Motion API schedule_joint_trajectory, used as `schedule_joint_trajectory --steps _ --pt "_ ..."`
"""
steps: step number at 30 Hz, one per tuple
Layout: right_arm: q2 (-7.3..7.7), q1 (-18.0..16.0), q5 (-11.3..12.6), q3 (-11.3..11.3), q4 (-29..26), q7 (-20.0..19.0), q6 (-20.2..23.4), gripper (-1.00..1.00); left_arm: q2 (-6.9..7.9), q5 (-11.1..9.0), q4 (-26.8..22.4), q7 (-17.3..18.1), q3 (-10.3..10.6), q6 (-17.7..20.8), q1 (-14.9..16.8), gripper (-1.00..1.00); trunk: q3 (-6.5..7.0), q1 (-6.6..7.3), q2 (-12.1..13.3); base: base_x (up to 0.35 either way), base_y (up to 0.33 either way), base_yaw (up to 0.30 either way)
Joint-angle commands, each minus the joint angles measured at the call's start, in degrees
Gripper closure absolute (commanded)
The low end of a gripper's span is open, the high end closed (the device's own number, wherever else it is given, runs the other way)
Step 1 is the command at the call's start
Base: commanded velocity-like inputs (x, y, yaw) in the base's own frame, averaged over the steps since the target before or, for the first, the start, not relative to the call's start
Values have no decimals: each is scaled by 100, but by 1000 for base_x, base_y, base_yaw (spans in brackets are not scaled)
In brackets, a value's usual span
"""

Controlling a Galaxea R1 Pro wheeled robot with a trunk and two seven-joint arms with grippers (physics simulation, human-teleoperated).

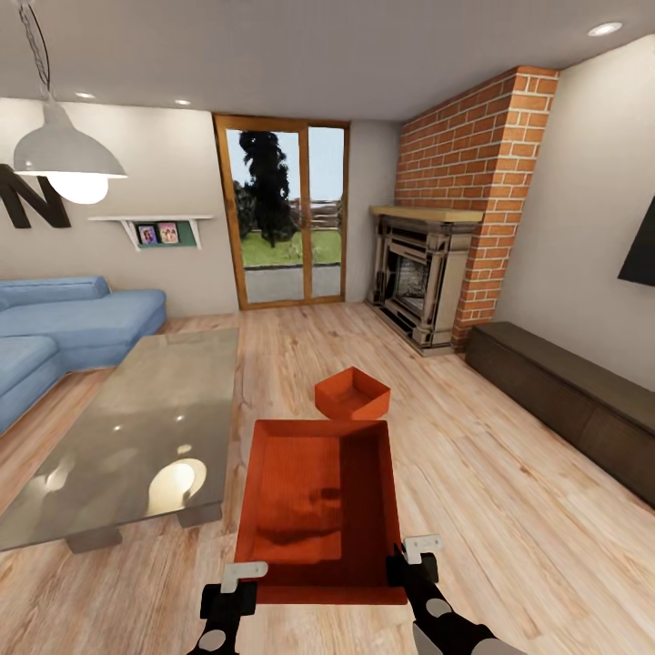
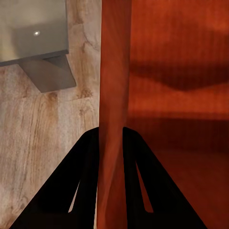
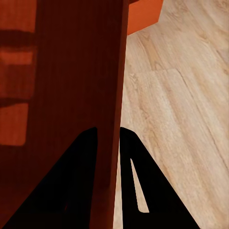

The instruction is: Move the two storage containers from the living room to the garage. In the garage, place one container on the floor and stack the other container on top of it (either order is fine).

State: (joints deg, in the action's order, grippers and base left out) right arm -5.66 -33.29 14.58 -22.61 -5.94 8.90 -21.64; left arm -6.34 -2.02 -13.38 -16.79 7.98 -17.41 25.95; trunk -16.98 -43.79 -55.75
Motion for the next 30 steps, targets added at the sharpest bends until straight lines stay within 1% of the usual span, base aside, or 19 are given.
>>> schedule_joint_trajectory --steps 1,23,30 --pt "31 -2 149 224 14 188 -45 100 1 2 -244 -60 -109 10 7 100 -8 0 -5 0 0 0" --pt "30 -2 158 231 14 232 -46 100 1 8 -244 -61 -104 10 7 100 -8 0 -5 0 0 1" --pt "28 -2 166 231 14 245 -50 100 1 8 -244 -61 -104 10 7 100 -8 0 -5 0 0 210"
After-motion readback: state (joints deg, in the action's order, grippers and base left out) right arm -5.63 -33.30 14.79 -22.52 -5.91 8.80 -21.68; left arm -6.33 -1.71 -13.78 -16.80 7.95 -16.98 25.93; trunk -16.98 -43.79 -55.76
